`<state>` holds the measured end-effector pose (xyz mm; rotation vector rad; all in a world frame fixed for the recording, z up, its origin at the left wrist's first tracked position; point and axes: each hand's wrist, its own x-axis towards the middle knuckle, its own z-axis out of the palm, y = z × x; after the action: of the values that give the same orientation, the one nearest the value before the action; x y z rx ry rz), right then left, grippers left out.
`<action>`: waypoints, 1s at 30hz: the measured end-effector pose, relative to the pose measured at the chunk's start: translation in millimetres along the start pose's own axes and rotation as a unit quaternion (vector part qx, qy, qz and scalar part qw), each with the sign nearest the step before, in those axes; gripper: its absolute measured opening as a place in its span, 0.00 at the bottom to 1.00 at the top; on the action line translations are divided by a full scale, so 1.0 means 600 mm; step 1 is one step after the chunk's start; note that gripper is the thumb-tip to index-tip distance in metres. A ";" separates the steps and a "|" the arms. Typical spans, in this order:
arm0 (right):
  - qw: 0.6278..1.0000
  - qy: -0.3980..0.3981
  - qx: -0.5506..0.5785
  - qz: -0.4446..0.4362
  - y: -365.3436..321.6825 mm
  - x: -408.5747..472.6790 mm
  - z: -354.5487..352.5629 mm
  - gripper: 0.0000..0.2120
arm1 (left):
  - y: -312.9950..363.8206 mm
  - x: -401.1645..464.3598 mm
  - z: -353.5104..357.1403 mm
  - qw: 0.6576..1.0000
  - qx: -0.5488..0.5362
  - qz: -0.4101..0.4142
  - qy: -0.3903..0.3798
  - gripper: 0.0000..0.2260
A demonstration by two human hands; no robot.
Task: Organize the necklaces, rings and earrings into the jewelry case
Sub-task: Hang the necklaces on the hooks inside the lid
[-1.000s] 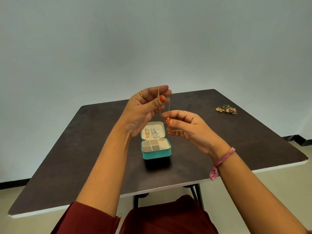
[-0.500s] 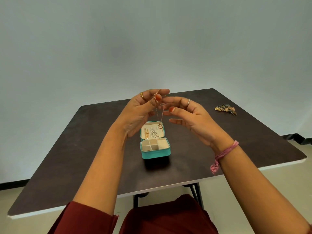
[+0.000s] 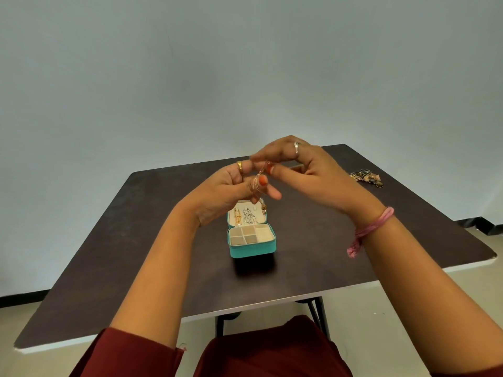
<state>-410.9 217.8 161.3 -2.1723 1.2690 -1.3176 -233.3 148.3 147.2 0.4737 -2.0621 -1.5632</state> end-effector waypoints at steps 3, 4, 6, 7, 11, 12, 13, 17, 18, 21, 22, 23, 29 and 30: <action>0.989 -0.079 -0.121 -0.015 0.002 0.011 -0.013 0.10 | -0.002 -0.002 -0.006 1.000 0.002 -0.013 -0.023 0.22; 0.983 -0.102 -0.149 -0.022 0.003 0.014 -0.016 0.09 | -0.004 -0.002 -0.008 1.000 0.001 -0.014 -0.025 0.23; 0.976 -0.133 -0.172 -0.032 0.004 0.020 -0.020 0.07 | -0.007 -0.003 -0.013 1.000 0.000 -0.016 -0.024 0.23; 0.974 -0.143 -0.175 -0.036 0.004 0.023 -0.022 0.07 | -0.008 -0.004 -0.014 1.000 -0.002 -0.019 -0.023 0.22; 0.973 -0.174 -0.153 -0.014 -0.001 0.035 -0.033 0.07 | -0.011 -0.007 -0.010 0.998 0.052 -0.030 -0.011 0.12; 0.972 -0.188 -0.141 0.000 -0.004 0.038 -0.035 0.09 | -0.011 -0.007 -0.006 0.997 0.072 -0.034 -0.007 0.10; 0.970 -0.207 -0.129 0.011 -0.005 0.041 -0.036 0.10 | -0.011 -0.008 -0.003 0.996 0.085 -0.038 -0.005 0.08; 0.963 -0.255 -0.060 0.059 0.005 0.054 -0.037 0.09 | -0.020 -0.008 0.003 0.996 0.073 -0.048 -0.005 0.13; 0.962 -0.261 -0.030 0.074 0.009 0.056 -0.037 0.10 | -0.025 -0.008 0.003 0.997 0.055 -0.048 -0.005 0.14; 0.954 -0.259 0.115 0.099 0.025 0.054 -0.035 0.12 | -0.046 -0.010 0.011 0.998 -0.059 -0.033 0.008 0.15; 0.945 -0.251 0.177 0.110 0.032 0.052 -0.034 0.11 | -0.052 -0.010 0.016 0.992 -0.118 -0.026 0.017 0.15; 0.933 -0.241 0.237 0.123 0.038 0.049 -0.033 0.09 | -0.057 -0.011 0.021 0.984 -0.177 -0.019 0.024 0.16; 0.884 -0.185 0.398 0.159 0.065 0.036 -0.017 0.05 | -0.093 -0.001 0.053 0.938 -0.336 0.048 0.066 0.14; 0.879 -0.184 0.410 0.161 0.064 0.034 -0.015 0.06 | -0.097 -0.001 0.059 0.927 -0.364 0.056 0.076 0.14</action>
<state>-434.9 181.3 153.0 -1.4304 0.6832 -0.9758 -255.3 160.2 83.5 0.1794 -1.2316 -1.9887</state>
